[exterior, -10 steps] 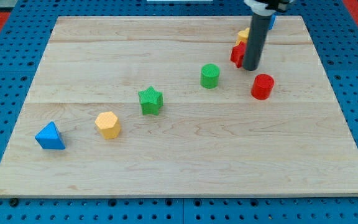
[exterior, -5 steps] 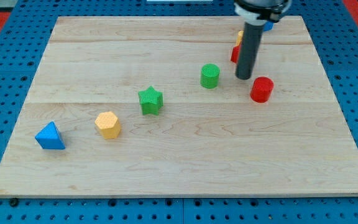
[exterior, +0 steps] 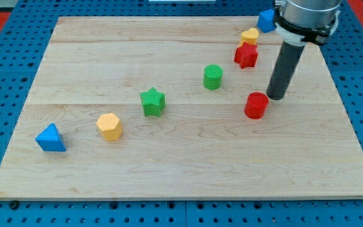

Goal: Move the red circle to the bottom of the green circle

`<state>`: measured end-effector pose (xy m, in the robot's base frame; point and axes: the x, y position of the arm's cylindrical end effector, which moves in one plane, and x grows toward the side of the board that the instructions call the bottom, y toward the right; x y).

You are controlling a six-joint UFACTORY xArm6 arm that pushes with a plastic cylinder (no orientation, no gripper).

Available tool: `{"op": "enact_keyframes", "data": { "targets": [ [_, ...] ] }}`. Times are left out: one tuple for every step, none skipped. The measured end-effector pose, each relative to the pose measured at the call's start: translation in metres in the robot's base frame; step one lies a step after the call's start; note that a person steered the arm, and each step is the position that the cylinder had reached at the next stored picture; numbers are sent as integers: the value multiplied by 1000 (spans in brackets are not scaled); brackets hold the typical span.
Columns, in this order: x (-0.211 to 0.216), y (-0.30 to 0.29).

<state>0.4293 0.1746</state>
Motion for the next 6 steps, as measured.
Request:
{"op": "enact_keyframes", "data": {
  "targets": [
    [16,-17],
    [20,-57],
    [19,-60],
    [4,-46],
    [13,-74],
    [25,-97]
  ]
}}
